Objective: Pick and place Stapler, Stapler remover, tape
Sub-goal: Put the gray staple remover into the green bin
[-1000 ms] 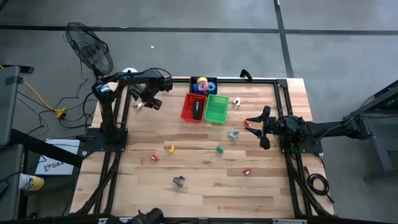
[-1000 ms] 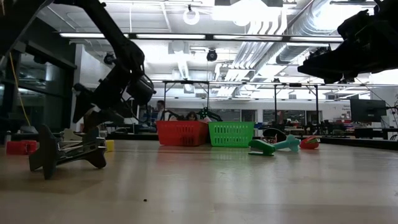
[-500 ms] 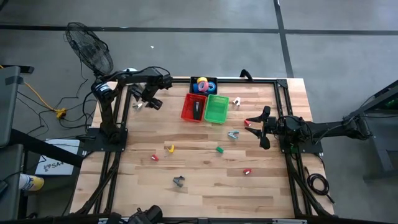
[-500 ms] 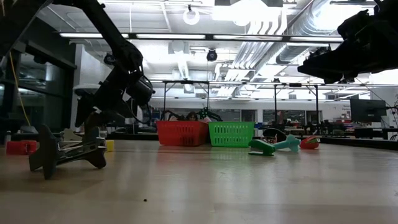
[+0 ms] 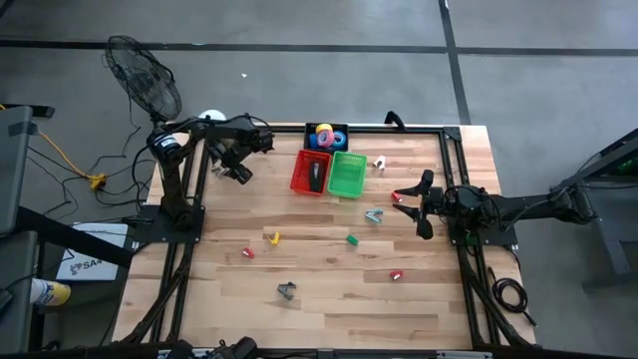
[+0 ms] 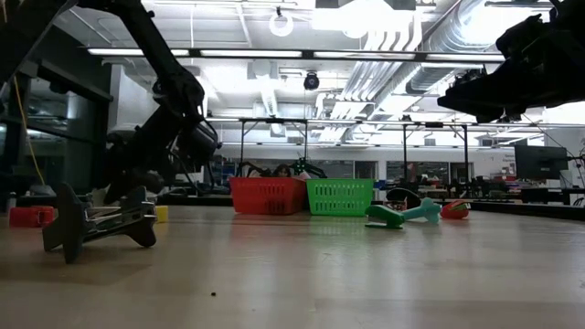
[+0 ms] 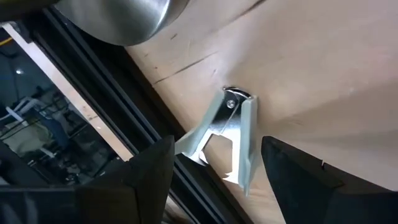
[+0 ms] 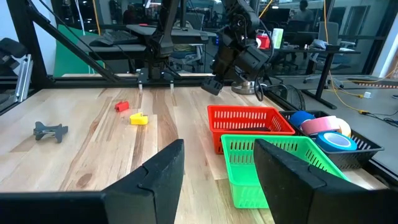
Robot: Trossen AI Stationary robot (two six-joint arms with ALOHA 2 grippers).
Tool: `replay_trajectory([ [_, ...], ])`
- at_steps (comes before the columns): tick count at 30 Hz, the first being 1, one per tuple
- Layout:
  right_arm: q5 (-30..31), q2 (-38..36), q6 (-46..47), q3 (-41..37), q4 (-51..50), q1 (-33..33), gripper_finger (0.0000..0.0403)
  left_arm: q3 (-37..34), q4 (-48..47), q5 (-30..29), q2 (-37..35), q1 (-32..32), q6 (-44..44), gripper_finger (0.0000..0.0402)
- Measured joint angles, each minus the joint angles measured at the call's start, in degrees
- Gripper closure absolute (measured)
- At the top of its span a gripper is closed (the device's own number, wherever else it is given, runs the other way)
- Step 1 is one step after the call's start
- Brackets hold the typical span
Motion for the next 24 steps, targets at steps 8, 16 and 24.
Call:
replay_trajectory([
  [8, 0.0, 0.0, 0.0, 0.0, 0.0, 0.0, 0.0217, 0.0, 0.1, -1.1, 0.0, 0.0, 0.0, 0.0168],
  [16, 0.0, 0.0, 0.0, 0.0, 0.0, 0.0, 0.0217, 0.0, 1.6, -1.3, 0.0, 0.0, 0.0, 0.0163],
  [24, 0.0, 0.0, 0.0, 0.0, 0.0, 0.0, 0.0217, 0.0, 2.0, -0.7, 0.0, 0.0, 0.0, 0.0093],
])
